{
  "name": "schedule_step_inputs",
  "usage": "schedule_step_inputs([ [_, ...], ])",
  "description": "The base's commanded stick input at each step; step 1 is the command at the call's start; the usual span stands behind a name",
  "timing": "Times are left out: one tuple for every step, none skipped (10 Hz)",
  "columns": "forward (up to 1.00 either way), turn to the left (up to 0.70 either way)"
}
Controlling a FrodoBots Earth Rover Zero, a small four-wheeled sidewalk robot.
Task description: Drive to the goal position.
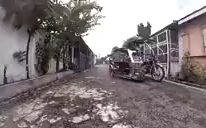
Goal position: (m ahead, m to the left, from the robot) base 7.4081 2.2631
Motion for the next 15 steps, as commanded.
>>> schedule_step_inputs([
  [0.7,0.02],
  [0.7,0.02],
  [0.7,0.02],
  [0.7,0.02],
  [0.7,0.02],
  [0.7,0.03],
  [0.7,0.08],
  [0.7,0.21],
  [0.7,0.21],
  [0.7,0.12],
  [0.7,0.02],
  [0.7,0.02],
  [0.7,0.02],
  [0.7,0.02],
  [0.7,0.02],
])
